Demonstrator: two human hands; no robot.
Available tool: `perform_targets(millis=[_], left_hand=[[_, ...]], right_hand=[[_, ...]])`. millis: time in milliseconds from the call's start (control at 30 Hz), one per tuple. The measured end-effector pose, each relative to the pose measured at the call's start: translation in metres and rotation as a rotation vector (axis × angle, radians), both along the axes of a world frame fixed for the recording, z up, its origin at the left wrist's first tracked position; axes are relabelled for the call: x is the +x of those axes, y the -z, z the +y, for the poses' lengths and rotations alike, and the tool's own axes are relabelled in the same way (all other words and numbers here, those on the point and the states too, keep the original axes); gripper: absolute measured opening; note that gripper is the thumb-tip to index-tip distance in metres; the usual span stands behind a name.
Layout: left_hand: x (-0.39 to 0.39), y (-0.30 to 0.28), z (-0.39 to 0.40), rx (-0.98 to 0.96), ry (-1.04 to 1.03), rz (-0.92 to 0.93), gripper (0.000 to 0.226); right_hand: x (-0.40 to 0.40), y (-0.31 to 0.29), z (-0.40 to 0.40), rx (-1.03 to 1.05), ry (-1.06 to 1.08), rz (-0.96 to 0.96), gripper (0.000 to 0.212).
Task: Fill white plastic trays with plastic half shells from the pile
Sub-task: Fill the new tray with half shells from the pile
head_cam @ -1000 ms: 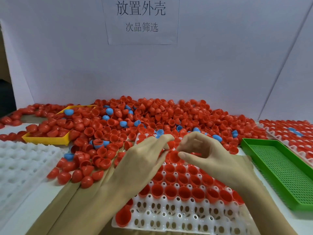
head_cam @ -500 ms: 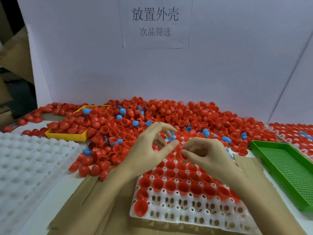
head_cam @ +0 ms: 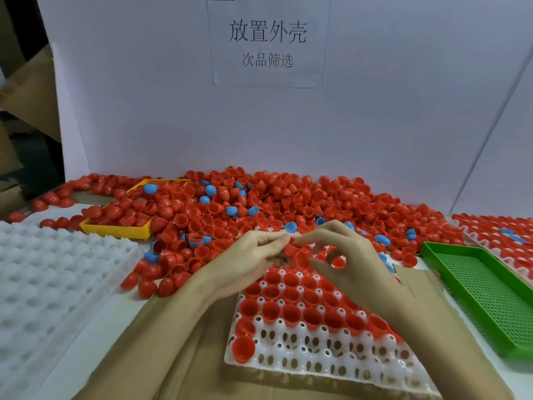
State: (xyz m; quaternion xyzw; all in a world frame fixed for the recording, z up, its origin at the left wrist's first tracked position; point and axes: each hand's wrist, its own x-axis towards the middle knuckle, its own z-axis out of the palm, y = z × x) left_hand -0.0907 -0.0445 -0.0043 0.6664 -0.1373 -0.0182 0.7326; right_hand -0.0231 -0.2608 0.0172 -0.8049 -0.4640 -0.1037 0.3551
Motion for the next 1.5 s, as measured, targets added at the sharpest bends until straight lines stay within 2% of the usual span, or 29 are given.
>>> perform_targets(millis=[133,233,333,433,567,667,767,867,1100,1233,1333,1400,1467,1500], left_hand=[[0.001,0.003,-0.002,-0.003,0.036,-0.039,0.036],[0.003,0.005,0.000,-0.003,0.027,-0.033,0.036],[0.002,0.005,0.000,0.033,0.056,-0.037,0.034],[0.000,0.004,-0.001,0.093,0.051,-0.033,0.033],[0.000,0.004,0.004,0.383,-0.160,-0.054,0.037],[0.004,0.001,0.011,0.317,-0.406,-0.005,0.048],[0.007,0.001,0.018,0.267,-0.547,0.031,0.050],[0.008,0.004,0.019,0.288,-0.547,0.040,0.051],[0.009,0.009,0.019,0.377,-0.509,-0.004,0.046],[0.008,0.009,0.021,0.402,-0.532,-0.045,0.038],[0.009,0.007,0.026,0.431,-0.644,-0.107,0.025],[0.008,0.008,0.031,0.569,-0.769,-0.173,0.020],[0.007,0.009,0.038,0.857,-0.835,-0.195,0.032],[0.006,0.010,0.042,1.002,-0.796,-0.156,0.041]], right_hand=[[-0.005,0.003,0.006,-0.042,0.011,0.006,0.034],[-0.009,0.007,0.002,-0.043,-0.041,0.098,0.035],[-0.012,0.009,0.001,-0.011,-0.038,0.174,0.027],[-0.015,0.012,0.004,0.004,0.018,0.153,0.022],[-0.026,0.012,0.004,-0.057,0.054,0.088,0.025],[-0.044,0.008,0.002,-0.224,-0.051,0.159,0.022],[-0.065,0.009,0.005,-0.379,-0.150,0.158,0.017],[-0.077,0.013,0.015,-0.464,-0.165,0.098,0.013],[-0.080,0.013,0.029,-0.576,-0.172,0.043,0.020],[-0.067,-0.002,0.023,-0.553,-0.228,0.178,0.016],[-0.043,-0.011,0.010,-0.473,-0.237,0.302,0.022],[-0.018,-0.015,-0.003,-0.363,-0.195,0.350,0.025],[0.010,-0.014,-0.019,-0.214,-0.105,0.406,0.026],[0.023,-0.011,-0.027,-0.141,-0.043,0.426,0.025]])
